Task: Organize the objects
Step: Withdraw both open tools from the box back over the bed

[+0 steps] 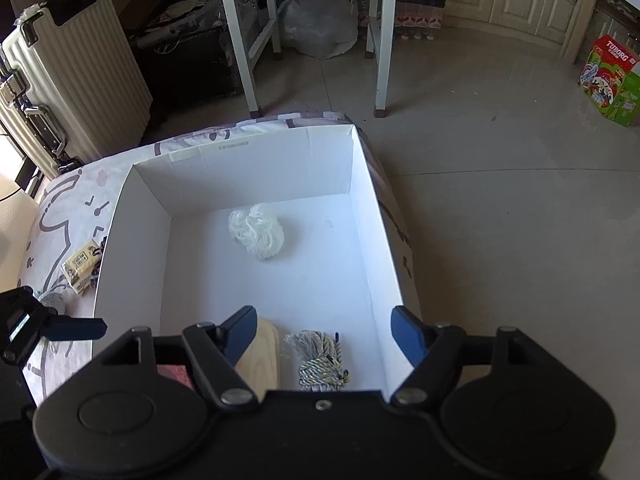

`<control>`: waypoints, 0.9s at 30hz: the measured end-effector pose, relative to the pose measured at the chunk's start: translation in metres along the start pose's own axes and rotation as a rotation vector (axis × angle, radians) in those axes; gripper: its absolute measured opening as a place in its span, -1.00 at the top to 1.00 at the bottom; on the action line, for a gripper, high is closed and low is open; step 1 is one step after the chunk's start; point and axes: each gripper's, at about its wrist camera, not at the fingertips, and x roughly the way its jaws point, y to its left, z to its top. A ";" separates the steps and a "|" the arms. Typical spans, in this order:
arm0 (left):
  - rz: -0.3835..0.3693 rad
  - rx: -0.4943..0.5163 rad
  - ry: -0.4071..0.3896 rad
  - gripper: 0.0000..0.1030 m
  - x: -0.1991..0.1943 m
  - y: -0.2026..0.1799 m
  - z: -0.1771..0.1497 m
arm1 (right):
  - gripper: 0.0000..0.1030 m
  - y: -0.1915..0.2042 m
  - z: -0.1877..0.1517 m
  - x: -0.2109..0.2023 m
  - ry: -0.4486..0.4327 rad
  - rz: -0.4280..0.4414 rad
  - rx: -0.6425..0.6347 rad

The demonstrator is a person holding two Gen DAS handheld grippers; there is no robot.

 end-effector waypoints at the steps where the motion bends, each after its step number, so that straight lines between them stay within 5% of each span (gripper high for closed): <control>1: 0.008 -0.013 -0.004 -0.90 -0.004 0.003 -0.002 | -0.53 0.001 -0.001 -0.003 -0.007 0.001 -0.001; 13: 0.107 -0.235 -0.058 -0.99 -0.039 0.042 -0.029 | -0.88 0.014 -0.017 -0.029 -0.068 -0.019 -0.001; 27: 0.144 -0.342 -0.150 -1.00 -0.059 0.070 -0.052 | -1.00 0.012 -0.042 -0.048 -0.110 -0.051 0.001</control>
